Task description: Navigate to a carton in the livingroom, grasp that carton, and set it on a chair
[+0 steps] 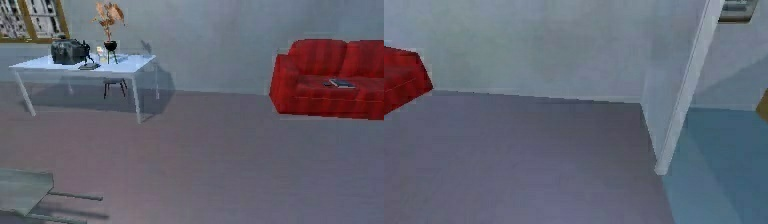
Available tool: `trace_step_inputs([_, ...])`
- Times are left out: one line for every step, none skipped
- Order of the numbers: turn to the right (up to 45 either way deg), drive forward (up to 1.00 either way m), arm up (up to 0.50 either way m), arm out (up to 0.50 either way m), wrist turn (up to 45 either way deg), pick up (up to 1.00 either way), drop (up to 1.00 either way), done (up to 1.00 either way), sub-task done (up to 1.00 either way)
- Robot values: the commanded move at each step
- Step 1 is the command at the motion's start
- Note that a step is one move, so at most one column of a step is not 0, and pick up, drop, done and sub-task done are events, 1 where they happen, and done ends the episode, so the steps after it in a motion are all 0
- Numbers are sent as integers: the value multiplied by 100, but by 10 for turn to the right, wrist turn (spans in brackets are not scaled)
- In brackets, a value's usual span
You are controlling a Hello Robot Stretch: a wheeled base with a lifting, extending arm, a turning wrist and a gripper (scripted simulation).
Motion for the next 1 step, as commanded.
trace_step_inputs([0,100,0,0,0,0,0,0,0])
